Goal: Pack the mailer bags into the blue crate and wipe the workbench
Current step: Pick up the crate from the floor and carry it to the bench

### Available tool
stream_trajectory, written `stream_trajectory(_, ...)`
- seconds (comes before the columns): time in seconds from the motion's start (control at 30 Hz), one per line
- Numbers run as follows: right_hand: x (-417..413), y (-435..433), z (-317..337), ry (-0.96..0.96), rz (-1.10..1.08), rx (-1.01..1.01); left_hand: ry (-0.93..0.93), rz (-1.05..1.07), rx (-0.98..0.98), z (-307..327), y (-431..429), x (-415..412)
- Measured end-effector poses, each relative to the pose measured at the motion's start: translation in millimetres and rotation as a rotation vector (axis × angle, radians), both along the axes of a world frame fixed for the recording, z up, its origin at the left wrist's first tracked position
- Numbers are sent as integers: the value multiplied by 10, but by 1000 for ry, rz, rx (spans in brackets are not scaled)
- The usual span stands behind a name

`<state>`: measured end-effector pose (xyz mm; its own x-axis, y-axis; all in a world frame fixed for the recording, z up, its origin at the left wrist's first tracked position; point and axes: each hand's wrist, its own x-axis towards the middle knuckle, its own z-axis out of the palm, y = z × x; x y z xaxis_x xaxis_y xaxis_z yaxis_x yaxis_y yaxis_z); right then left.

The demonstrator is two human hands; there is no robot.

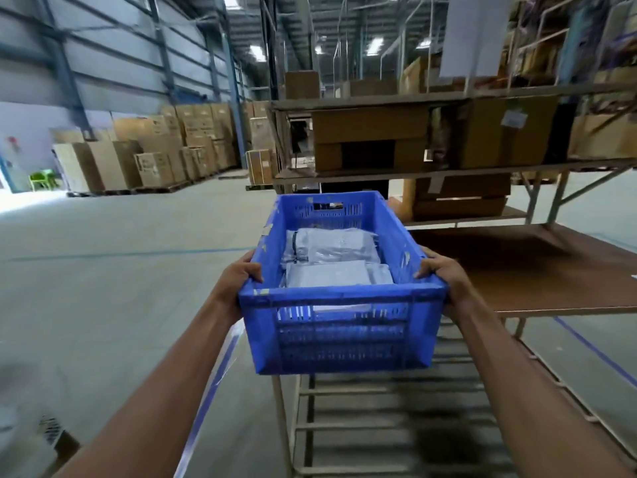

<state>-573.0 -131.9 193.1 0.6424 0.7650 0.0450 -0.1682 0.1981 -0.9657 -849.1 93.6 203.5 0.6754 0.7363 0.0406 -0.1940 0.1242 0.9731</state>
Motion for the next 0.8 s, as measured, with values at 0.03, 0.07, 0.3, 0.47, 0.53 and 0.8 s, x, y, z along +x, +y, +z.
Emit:
stream_trajectory(0.03,-41,138,-9,-9,-10,-8,-6,-2,-2,5,136,-55)
stream_trajectory(0.07,-100,246,6,-12,-19,-12,-10,-8,-6,16,259,-101)
stream_trajectory(0.3,-223,696,61,-38,-47,-54,-29,-48,-39,-76,787,-120)
stream_trajectory(0.47,-51,862,-34,-21,-35,-76,-7,-72,-48,-231,1016,44)
stream_trajectory(0.53,48,917,-83,0,-17,-75,2,-56,-52,-286,1089,139)
stream_trajectory(0.8,482,1289,-298,58,23,-75,57,15,-48,-463,1282,488)
